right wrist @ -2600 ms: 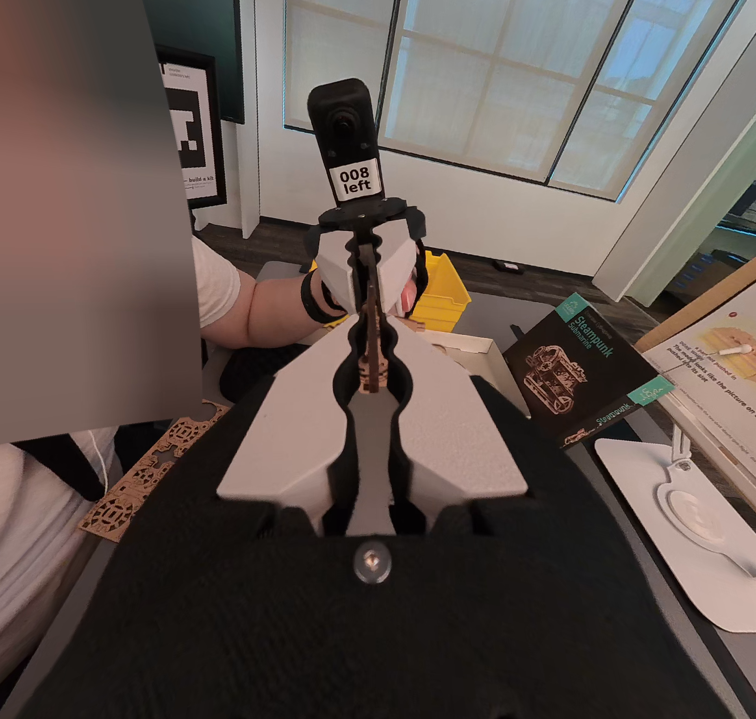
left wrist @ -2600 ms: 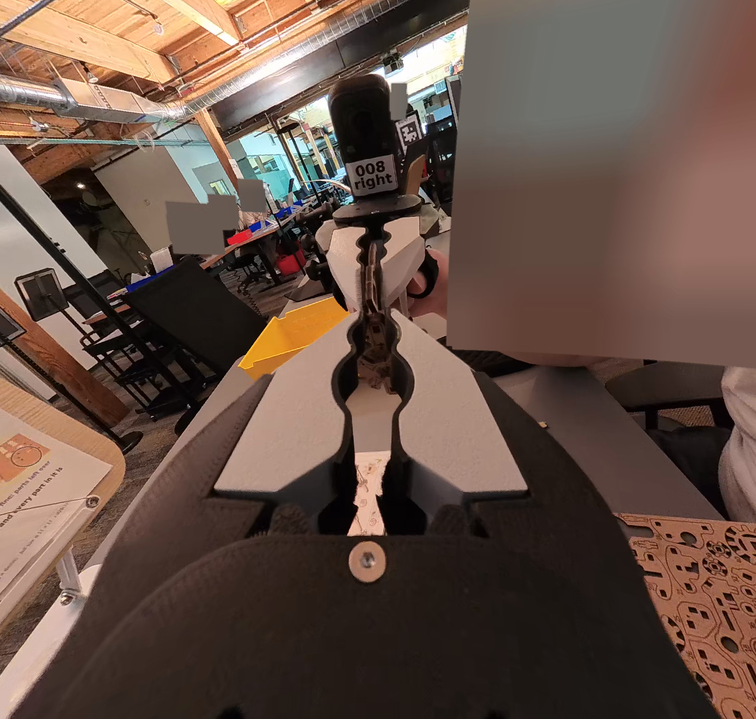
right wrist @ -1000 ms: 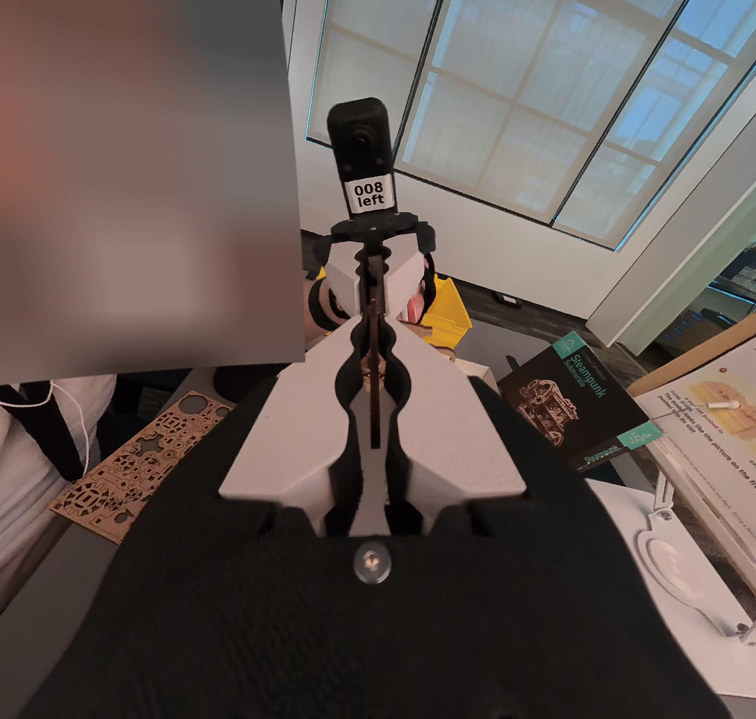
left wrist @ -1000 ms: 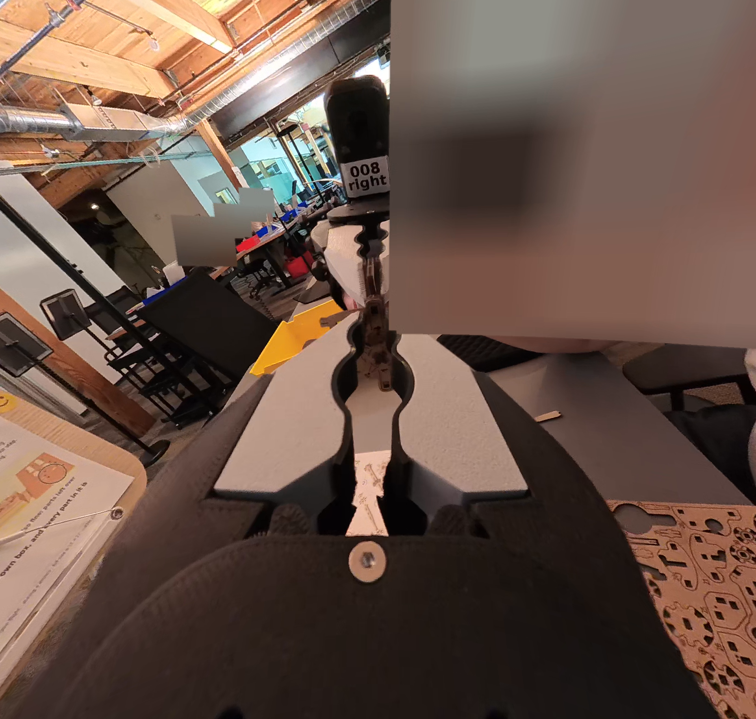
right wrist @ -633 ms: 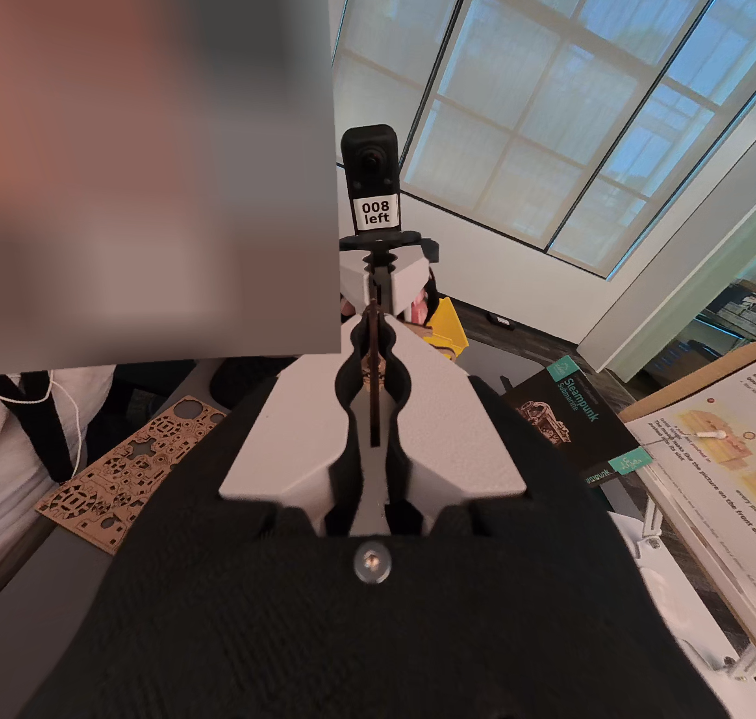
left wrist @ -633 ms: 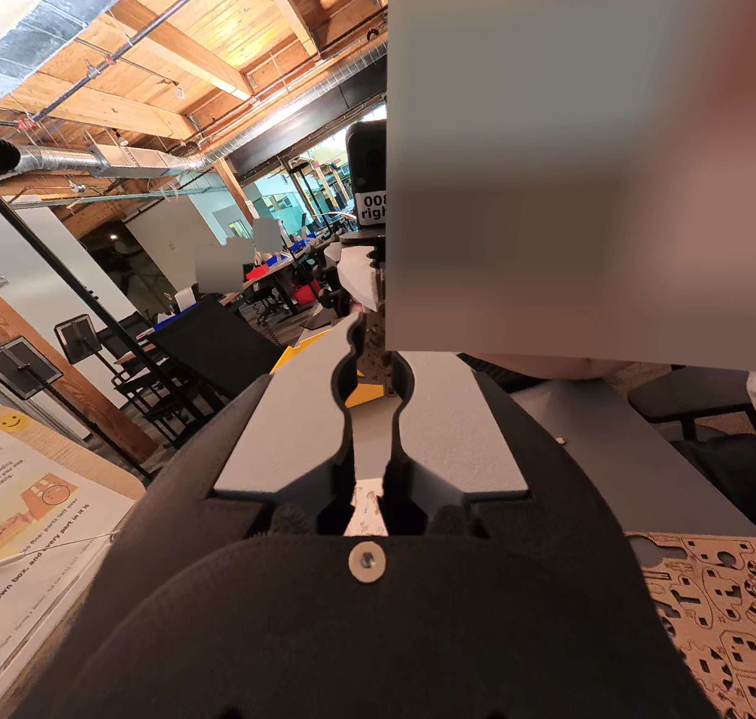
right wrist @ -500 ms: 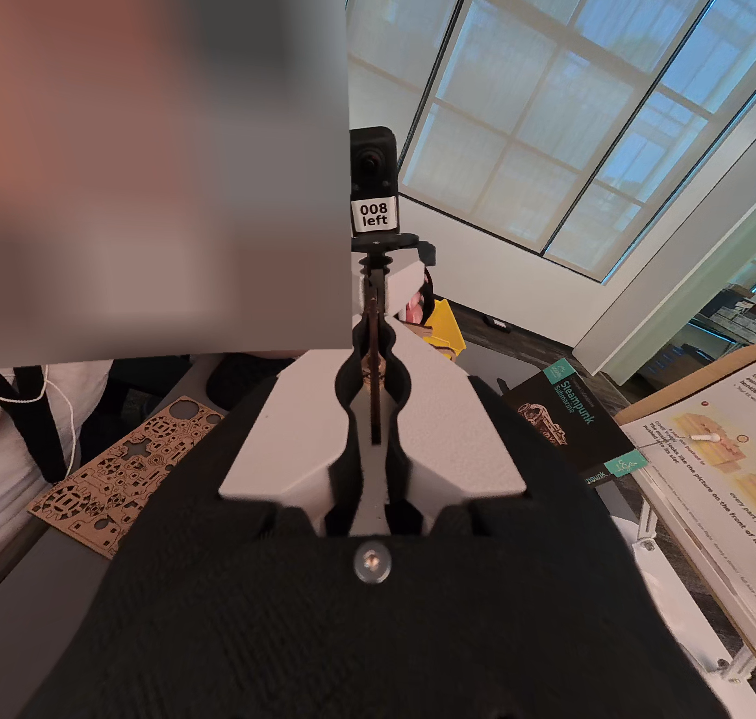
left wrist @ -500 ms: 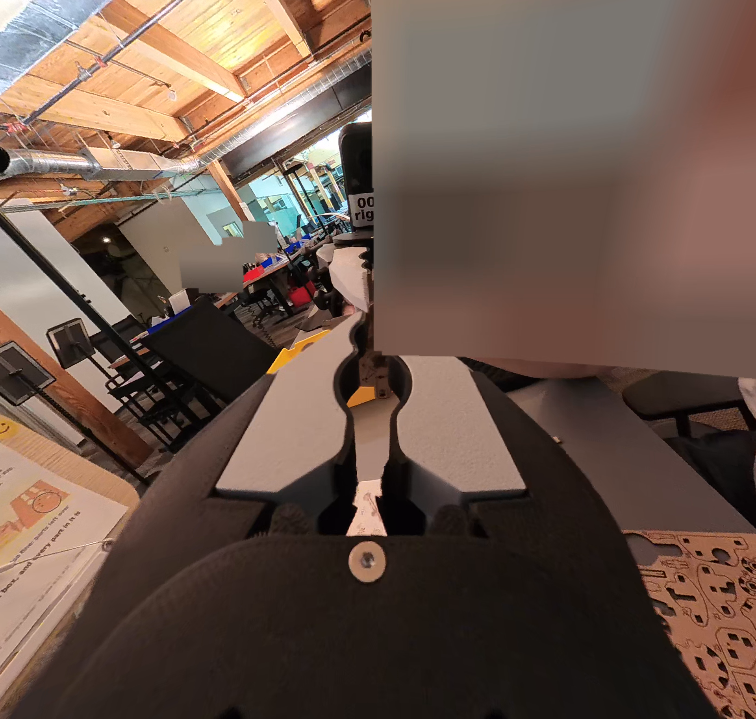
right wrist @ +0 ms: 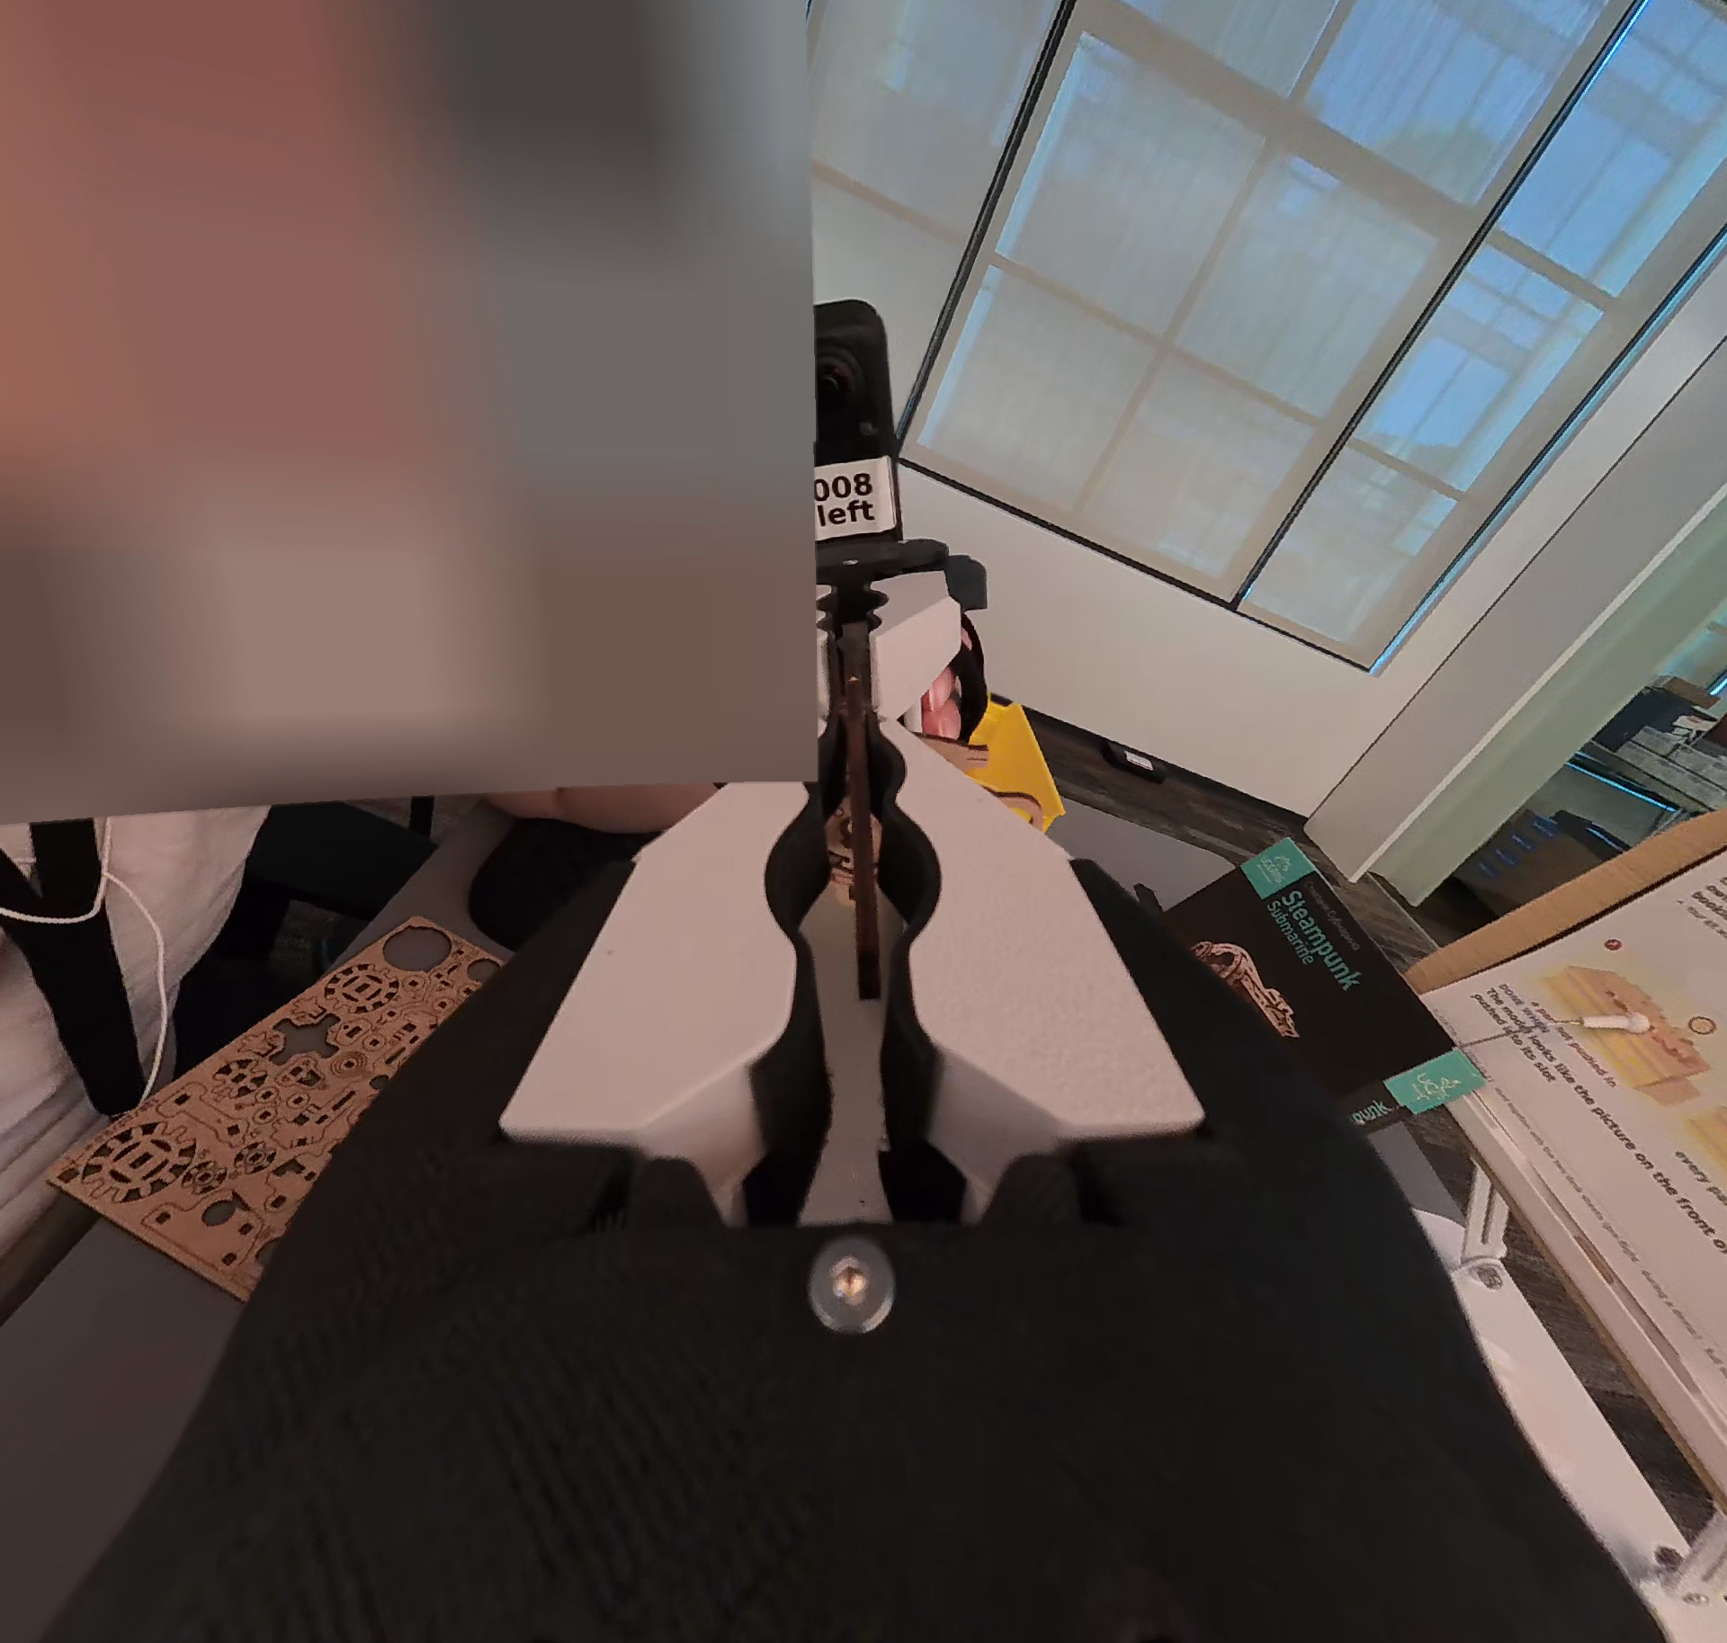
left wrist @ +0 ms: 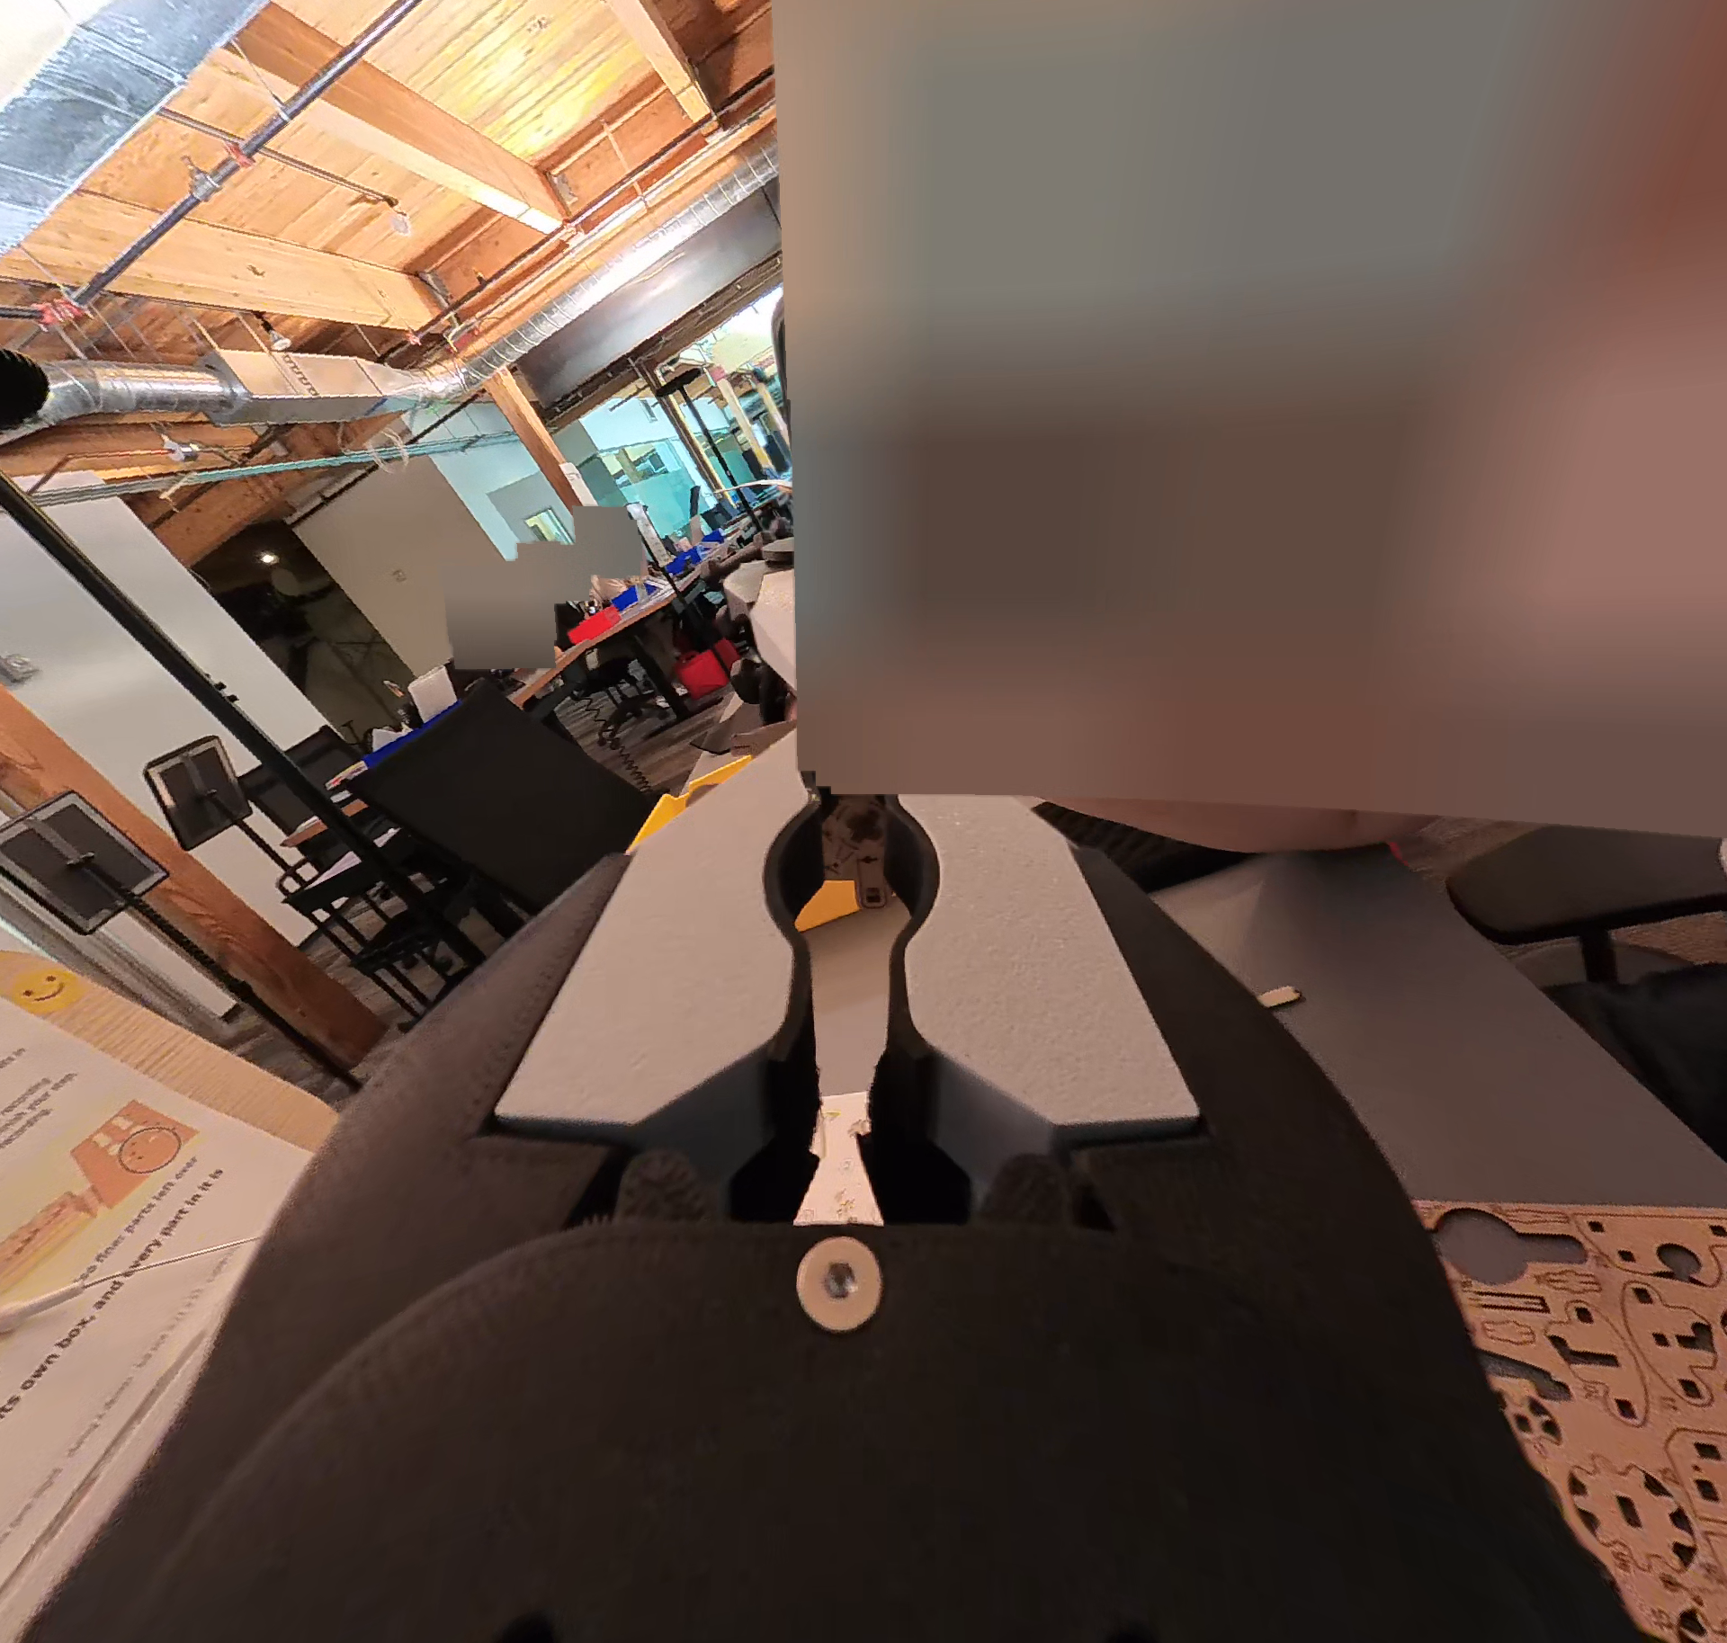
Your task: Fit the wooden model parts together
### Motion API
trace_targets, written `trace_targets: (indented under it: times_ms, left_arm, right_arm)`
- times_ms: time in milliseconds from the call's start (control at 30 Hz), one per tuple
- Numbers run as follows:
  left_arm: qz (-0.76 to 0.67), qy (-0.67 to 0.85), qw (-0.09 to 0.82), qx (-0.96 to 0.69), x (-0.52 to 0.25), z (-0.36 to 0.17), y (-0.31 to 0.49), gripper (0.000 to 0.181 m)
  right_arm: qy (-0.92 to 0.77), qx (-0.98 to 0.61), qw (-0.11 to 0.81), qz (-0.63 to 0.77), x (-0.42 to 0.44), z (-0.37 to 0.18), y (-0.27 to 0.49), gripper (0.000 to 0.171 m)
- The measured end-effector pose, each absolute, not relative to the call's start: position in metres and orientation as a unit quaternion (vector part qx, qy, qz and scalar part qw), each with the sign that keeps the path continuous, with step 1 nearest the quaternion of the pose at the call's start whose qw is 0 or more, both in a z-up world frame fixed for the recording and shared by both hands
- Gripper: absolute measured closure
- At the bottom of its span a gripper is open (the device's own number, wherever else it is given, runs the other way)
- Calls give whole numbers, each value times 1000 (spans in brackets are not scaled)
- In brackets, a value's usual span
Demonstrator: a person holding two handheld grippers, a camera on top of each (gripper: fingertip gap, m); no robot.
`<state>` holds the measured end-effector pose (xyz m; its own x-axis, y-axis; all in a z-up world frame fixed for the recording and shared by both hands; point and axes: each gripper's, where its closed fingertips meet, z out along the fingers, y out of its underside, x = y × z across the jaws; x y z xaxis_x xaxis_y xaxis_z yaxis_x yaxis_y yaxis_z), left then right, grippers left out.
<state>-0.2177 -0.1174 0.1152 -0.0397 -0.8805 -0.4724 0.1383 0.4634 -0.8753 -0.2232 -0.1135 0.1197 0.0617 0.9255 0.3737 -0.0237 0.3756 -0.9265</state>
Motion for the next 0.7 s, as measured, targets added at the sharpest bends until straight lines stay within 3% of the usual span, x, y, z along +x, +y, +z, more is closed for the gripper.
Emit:
trace_targets:
  times_ms: [700]
  left_arm:
    - [-366,606,625,-329,-213,108,-115,179]
  right_arm:
    - [-573,-419,589,386,-221,112,-112,170]
